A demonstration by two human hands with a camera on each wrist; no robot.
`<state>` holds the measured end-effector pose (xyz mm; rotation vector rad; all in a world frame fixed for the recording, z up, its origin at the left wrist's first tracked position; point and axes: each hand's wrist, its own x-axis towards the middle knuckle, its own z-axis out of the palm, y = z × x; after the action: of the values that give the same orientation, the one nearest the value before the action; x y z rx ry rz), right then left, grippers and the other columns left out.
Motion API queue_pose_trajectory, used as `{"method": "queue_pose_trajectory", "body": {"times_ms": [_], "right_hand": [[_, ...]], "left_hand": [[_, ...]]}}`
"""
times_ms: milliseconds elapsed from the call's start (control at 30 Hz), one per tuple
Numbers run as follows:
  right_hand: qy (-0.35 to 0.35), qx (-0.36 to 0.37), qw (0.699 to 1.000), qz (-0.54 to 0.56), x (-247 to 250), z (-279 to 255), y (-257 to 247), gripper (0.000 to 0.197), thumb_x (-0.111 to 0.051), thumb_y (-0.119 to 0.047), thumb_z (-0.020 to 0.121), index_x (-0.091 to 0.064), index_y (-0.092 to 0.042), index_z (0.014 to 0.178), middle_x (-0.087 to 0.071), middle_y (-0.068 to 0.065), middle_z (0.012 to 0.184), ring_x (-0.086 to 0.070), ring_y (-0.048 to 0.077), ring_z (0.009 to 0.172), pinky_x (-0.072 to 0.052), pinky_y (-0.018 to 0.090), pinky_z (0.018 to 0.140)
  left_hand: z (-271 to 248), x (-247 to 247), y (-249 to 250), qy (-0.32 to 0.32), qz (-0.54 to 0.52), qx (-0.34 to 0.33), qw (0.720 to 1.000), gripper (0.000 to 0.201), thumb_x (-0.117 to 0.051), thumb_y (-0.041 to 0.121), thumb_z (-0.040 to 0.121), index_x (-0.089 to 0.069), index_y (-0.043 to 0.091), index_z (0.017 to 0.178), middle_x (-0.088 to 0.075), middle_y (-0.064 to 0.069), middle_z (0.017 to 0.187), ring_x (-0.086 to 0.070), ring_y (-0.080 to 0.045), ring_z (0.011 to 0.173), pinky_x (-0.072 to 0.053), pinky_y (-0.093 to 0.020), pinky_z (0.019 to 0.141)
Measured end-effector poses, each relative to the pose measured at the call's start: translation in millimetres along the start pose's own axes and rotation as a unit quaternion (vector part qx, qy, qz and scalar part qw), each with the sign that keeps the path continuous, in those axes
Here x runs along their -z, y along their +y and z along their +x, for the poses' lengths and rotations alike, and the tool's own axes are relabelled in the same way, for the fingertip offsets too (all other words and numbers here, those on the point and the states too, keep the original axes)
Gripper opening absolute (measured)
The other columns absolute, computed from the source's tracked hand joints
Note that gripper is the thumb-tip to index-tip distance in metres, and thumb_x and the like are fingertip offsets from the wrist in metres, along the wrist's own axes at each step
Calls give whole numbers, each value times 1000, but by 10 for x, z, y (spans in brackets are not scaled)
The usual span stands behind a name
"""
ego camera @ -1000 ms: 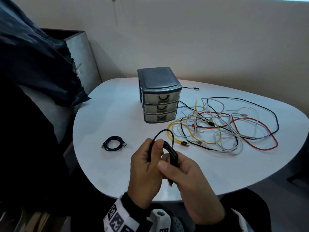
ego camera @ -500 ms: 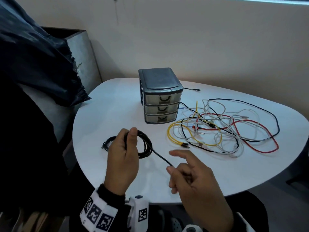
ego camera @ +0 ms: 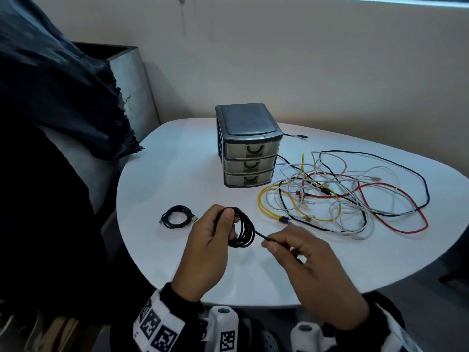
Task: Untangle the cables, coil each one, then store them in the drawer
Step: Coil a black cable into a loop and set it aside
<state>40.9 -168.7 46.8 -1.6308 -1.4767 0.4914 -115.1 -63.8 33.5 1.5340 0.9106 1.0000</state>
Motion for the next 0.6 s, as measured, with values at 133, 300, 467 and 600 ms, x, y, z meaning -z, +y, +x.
{"method": "queue_pose_trajectory", "body": {"times_ms": [133, 300, 467, 600], "right_hand": [[-44, 52, 950, -305, 48, 49, 166, 24, -49, -35, 91, -66, -27, 76, -41, -10, 72, -45, 12, 69, -37, 26, 58], [-4, -60, 995, -84, 1, 155, 144, 19, -57, -22, 96, -71, -19, 84, -68, -6, 75, -66, 9, 71, -53, 28, 66], [61, -192, 905, 374, -87, 238, -136, 13, -61, -2, 90, -66, 2, 79, -70, 17, 66, -69, 24, 57, -55, 25, 53], [-16, -194, 862, 469, -121, 279, -164, 18, -65, -16, 87, -67, -3, 75, -62, 16, 62, -60, 22, 48, -44, 22, 44]], "left_hand": [[-8, -45, 25, -13, -7, 29, 999, 30, -47, 27, 103, -64, 12, 82, -52, 3, 62, -53, -18, 67, -47, -23, 66], [-34, -110, 101, -8, -125, 110, 986, 32, -48, 24, 102, -68, 11, 80, -59, -2, 69, -56, -16, 62, -50, -27, 66], [-15, -90, 143, -6, -252, 182, 950, 26, -56, 33, 89, -69, 12, 80, -64, 0, 78, -55, -12, 57, -48, -25, 59], [-3, -13, 191, -70, -367, 253, 893, 29, -56, 33, 90, -69, 15, 71, -63, -3, 78, -57, -16, 61, -46, -26, 55]]}}
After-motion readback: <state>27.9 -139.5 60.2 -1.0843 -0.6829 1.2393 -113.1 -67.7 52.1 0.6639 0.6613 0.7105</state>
